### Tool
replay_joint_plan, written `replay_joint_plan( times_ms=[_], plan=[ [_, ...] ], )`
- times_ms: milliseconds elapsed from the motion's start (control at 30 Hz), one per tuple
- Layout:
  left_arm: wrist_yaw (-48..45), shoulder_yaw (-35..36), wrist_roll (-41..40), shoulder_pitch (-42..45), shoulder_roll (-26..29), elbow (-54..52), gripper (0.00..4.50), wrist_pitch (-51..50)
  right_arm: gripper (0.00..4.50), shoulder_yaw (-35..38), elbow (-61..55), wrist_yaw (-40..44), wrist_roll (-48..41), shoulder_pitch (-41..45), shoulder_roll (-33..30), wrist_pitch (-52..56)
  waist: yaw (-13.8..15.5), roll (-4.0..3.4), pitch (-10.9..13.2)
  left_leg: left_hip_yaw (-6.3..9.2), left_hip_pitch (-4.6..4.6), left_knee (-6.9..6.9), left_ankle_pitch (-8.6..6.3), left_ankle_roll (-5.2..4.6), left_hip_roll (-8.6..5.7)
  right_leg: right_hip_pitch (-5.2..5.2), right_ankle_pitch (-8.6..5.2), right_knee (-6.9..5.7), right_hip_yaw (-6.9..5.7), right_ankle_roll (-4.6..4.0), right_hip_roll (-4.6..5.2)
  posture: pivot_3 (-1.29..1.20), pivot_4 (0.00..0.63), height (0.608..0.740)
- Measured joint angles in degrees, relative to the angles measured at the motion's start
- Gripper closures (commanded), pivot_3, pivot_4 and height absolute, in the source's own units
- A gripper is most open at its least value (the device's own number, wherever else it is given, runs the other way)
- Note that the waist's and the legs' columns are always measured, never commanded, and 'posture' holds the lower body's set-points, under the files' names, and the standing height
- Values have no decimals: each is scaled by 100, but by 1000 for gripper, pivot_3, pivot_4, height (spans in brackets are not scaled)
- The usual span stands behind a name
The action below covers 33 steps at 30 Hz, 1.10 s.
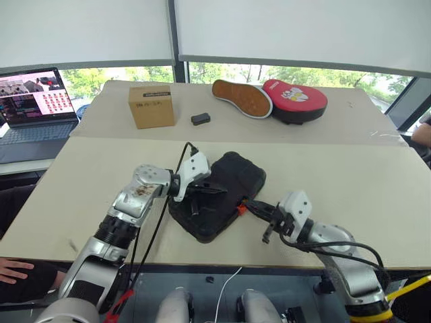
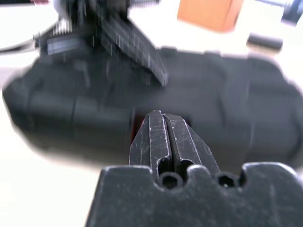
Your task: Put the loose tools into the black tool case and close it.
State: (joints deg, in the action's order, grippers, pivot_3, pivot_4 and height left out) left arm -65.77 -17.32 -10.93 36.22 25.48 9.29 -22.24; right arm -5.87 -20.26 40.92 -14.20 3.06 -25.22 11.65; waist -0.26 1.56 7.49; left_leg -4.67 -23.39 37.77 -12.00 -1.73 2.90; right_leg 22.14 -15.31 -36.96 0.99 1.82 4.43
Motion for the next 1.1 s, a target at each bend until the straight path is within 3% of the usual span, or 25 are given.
replay_joint_plan(
  times_ms=[167, 367, 533, 1100],
  plan=[
    [-1, -11, 2, -2, -2, -4, 4485, 0, 4500, -155, 114, -27, 196, 7, -31, 0, 14, 1, -4, -2, 0, 0, -2, 0, 1, 0, 0, 2, 2, -1, 0, 0, 150, 740],
    [-2, -16, 4, -26, 6, -36, 4485, -3, 4500, 271, -170, 107, -245, -385, -301, 116, 34, 0, -6, -1, -1, 0, -3, 1, 2, 0, -1, 4, 4, -3, 2, 0, 150, 740],
    [4, -13, 3, -49, 38, -46, 4485, -3, 4500, 171, -202, 188, -263, -533, -404, 217, 34, 2, -20, -1, 2, -3, -4, 1, 4, 1, -7, 5, 3, -11, 1, 0, 150, 740],
    [86, 44, -2, -141, 48, -197, 4485, -164, 4500, -309, 742, 76, 333, 30, -222, 374, 4, 8, -24, -1, 4, -6, -4, 1, 8, 3, -10, 8, 4, -17, 0, 0, 150, 740]
  ],
)
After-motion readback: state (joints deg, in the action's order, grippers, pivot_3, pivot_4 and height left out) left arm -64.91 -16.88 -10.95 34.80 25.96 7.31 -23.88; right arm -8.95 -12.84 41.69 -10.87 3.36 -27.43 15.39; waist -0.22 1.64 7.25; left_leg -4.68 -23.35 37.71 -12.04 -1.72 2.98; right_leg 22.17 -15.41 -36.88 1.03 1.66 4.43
